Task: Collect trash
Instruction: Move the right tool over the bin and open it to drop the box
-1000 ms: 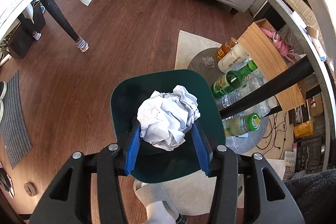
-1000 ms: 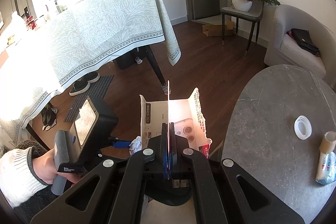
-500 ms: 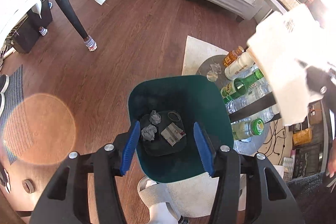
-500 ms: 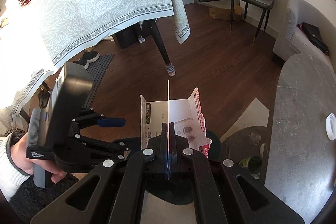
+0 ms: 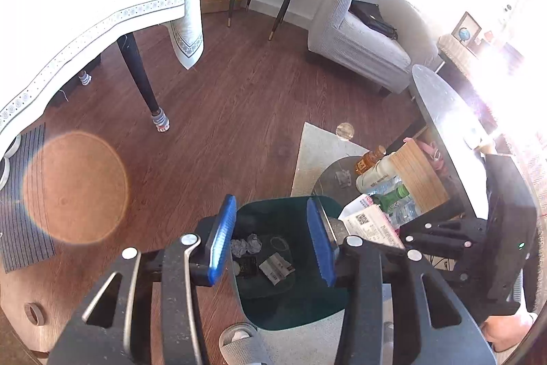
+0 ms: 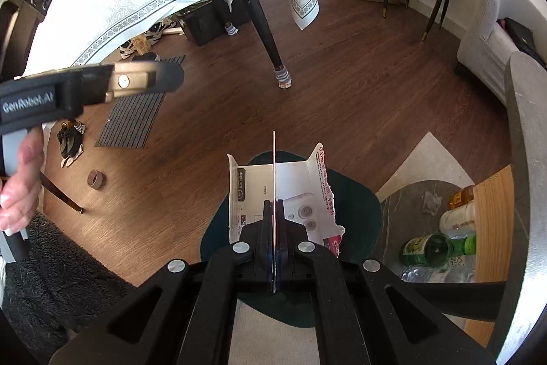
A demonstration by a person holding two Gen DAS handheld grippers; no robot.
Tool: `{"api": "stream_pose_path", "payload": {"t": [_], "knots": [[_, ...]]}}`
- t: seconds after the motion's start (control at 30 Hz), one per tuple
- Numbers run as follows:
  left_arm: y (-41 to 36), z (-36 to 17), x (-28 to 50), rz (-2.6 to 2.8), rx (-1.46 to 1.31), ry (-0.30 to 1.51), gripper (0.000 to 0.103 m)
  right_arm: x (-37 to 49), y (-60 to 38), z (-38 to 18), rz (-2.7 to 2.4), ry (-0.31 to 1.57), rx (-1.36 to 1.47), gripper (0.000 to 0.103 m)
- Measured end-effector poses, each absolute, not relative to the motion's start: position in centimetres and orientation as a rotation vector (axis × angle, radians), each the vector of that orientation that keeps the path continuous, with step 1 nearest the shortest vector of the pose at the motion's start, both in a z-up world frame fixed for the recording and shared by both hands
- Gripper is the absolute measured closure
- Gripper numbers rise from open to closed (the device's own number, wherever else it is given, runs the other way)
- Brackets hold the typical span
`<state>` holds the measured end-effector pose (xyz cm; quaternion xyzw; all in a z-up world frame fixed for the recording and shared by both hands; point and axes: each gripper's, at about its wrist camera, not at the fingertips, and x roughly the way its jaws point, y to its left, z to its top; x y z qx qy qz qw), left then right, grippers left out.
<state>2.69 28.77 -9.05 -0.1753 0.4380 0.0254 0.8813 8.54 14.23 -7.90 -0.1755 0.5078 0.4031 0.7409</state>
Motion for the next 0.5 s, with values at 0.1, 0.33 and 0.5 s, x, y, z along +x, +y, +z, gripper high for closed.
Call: {"api": "stream_pose_path", "payload": {"t": [0.1, 0.33, 0.5], "knots": [[28.9, -8.5, 2.7, 0.049, -0.374, 0.903, 0.065, 8.5, 14.7, -9.7, 0.88, 1.152, -0.403, 0.102], [27.8, -6.1, 2.8, 0.001, -0.35, 0.862, 0.07, 8.1, 14.8, -12.5, 0.87, 1.212, -0.457, 0.102], [27.2, -4.7, 2.9, -0.023, -0.339, 0.837, 0.071, 7.7, 14.5, -13.1, 0.85, 1.215, -0.5, 0.091]]}}
